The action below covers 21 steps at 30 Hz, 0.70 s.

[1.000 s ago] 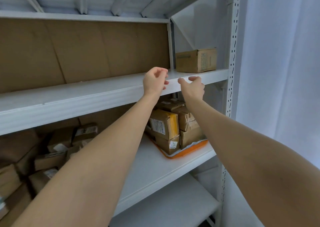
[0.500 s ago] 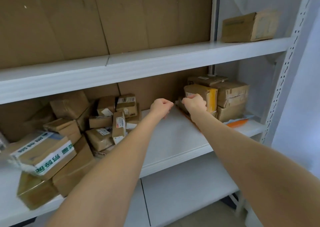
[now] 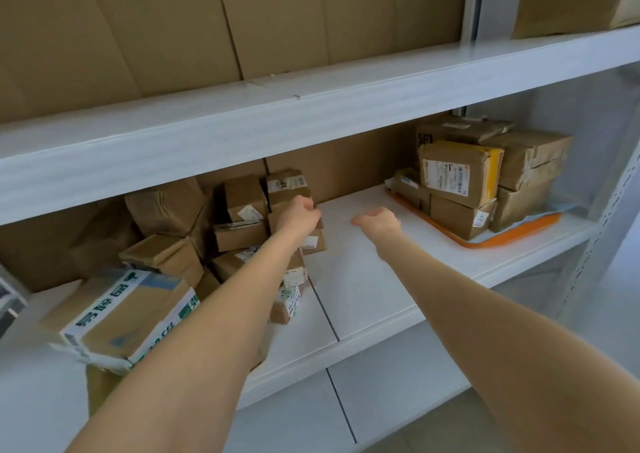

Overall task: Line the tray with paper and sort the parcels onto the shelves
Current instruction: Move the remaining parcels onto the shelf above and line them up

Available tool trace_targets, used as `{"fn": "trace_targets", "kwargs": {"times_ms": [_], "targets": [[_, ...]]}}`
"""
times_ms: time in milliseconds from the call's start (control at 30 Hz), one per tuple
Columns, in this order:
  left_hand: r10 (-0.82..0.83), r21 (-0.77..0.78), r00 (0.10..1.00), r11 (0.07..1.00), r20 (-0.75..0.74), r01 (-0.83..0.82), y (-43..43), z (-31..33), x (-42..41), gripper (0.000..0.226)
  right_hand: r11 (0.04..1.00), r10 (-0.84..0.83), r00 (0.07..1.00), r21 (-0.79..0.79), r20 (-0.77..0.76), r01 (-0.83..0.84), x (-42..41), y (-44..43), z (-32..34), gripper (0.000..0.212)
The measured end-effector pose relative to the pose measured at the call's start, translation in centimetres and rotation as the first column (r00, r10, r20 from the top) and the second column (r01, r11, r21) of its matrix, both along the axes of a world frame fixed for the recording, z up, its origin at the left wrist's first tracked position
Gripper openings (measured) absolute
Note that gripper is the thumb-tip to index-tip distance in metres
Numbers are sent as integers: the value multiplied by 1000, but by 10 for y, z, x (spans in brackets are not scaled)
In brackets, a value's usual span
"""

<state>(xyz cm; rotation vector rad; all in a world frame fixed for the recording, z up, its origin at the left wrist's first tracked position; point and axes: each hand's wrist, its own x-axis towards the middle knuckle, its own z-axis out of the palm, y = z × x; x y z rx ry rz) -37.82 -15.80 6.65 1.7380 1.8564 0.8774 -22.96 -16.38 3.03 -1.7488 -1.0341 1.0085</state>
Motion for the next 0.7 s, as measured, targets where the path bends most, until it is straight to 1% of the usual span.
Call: {"fn": "trace_targets", "kwargs": {"times_ms": [133,200,267,333,400,467,533,600,633,700], "targets": [[11,-35,998,999,-57,-13,18,-12,-30,39,999,32,998,2,-54,-32,-32,11,-14,51],[-2,-63,996,998,-94,-4,24,-18,-39,40,998,63,995,0,-82,-63,-47,14,-22,47],[-10,-92,991,996,-133,-2,25,-23,-41,41,992,122,989,-22,-86,-125,-59,13,-29,43],[-10,-113,987,994,-161,-9,25,-27,-42,42,980,184,980,-62,-73,-189,-68,10,-32,45],[7,-91,988,996,-157,-21,25,-30,-43,43,970,222,972,-86,-75,-228,-74,10,-35,46],[16,-63,990,998,-140,-25,23,-30,-43,43,968,221,971,-97,-96,-230,-75,9,-37,47],[-10,-85,991,996,-132,-2,21,-27,-43,37,966,223,969,-107,-110,-235,-76,8,-37,50],[-45,-96,988,995,-149,31,17,-23,-44,18,961,239,964,-112,-118,-252,-77,7,-35,51],[-51,-90,985,995,-167,36,15,-20,-44,15,958,250,961,-115,-119,-263,-78,6,-33,51],[-42,-83,981,996,-187,27,12,-15,-46,17,947,285,951,-119,-122,-299,-80,2,-29,49]]}}
